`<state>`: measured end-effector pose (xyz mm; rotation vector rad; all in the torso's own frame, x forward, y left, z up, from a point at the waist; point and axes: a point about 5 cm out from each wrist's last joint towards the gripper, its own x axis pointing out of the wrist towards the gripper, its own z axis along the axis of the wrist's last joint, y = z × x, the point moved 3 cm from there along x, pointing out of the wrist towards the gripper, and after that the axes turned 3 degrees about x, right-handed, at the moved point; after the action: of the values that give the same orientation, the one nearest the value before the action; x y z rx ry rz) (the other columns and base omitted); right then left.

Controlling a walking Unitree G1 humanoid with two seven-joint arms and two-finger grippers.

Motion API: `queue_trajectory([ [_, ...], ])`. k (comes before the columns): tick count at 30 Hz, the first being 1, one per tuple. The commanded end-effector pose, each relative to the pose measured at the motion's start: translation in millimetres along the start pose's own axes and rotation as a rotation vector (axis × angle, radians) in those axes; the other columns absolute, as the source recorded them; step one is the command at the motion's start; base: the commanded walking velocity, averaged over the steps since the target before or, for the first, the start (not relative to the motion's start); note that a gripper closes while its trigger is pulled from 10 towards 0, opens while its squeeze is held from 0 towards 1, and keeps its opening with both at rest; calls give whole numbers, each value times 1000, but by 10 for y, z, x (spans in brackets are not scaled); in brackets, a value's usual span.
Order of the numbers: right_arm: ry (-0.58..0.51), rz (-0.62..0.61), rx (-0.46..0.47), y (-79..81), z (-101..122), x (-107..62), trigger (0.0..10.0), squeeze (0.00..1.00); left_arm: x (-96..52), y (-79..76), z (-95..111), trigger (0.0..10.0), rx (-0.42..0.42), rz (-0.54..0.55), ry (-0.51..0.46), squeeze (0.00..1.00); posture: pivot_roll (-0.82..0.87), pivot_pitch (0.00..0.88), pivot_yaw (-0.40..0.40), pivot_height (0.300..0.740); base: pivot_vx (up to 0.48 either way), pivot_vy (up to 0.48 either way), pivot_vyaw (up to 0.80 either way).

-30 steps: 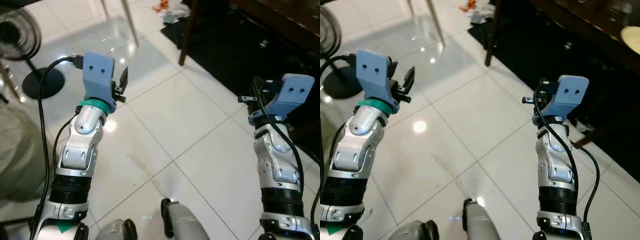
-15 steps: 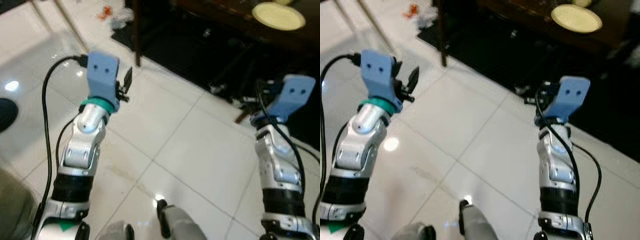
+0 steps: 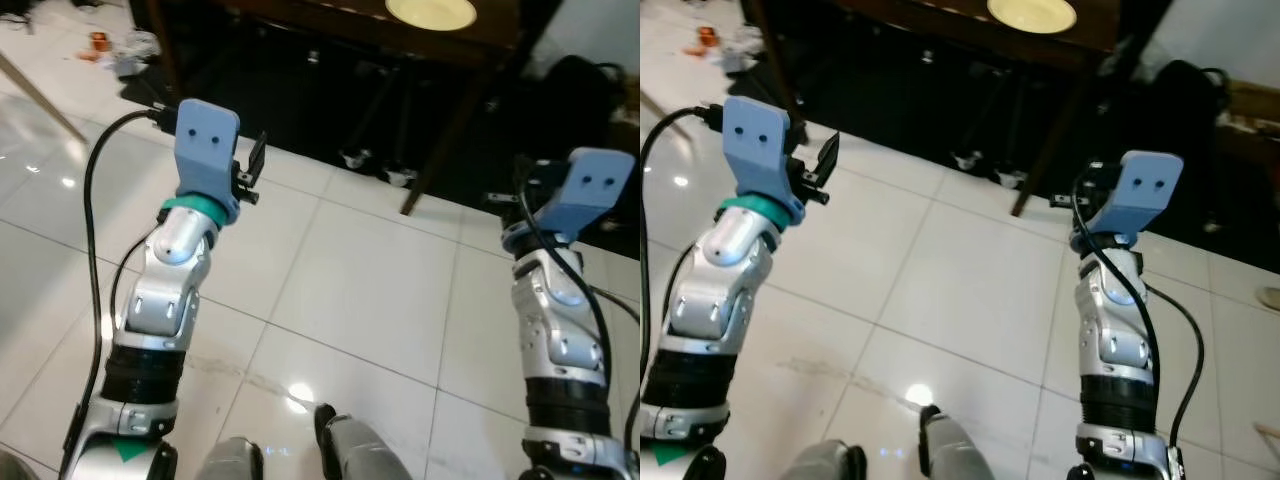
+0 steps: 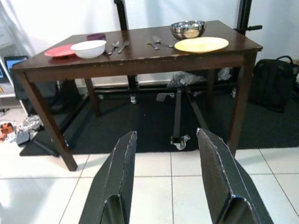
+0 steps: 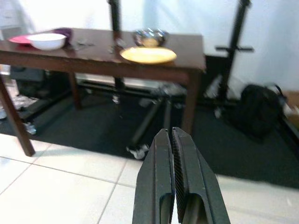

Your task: Setting the table

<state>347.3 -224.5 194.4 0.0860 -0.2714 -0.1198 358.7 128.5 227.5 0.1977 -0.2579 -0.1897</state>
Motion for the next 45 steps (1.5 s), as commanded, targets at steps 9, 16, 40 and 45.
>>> queue_trajectory([
  [9,18,-25,-7,-68,-35,-24,10000,0,7,-48,-3,10000,-6,-17,3,0,6,109,33,740,0,0,-800],
  [16,17,-29,-9,-73,-28,-20,10000,0,12,-40,7,10000,0,-12,-4,0,6,109,32,740,0,0,-800],
  [40,-10,5,-15,25,26,4,10000,0,55,49,-31,10000,64,47,13,0,10,102,28,740,461,0,-101],
  [45,-7,1,-15,13,21,7,10000,0,57,44,-31,10000,63,44,11,0,11,97,29,740,461,0,-800],
])
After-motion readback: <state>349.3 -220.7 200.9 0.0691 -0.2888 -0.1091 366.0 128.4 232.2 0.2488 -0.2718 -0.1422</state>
